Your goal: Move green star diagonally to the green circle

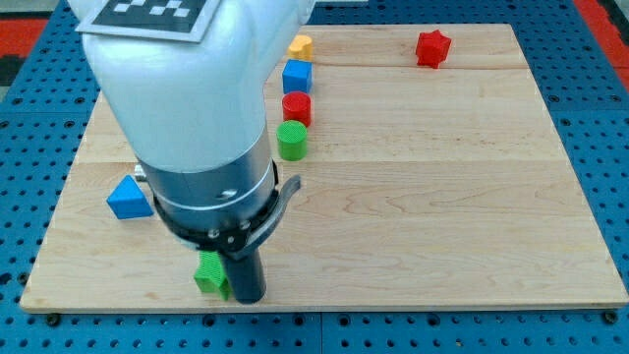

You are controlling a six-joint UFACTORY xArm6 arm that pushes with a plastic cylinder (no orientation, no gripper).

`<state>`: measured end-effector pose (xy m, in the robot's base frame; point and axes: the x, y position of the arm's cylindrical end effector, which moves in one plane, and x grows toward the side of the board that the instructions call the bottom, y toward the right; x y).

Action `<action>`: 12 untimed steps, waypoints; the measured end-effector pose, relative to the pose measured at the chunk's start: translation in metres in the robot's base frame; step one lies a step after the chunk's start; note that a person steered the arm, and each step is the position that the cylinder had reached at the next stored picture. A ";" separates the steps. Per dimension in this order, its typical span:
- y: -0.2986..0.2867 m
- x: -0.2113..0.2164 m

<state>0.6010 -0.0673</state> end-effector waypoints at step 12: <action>-0.075 -0.096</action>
<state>0.5048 -0.1422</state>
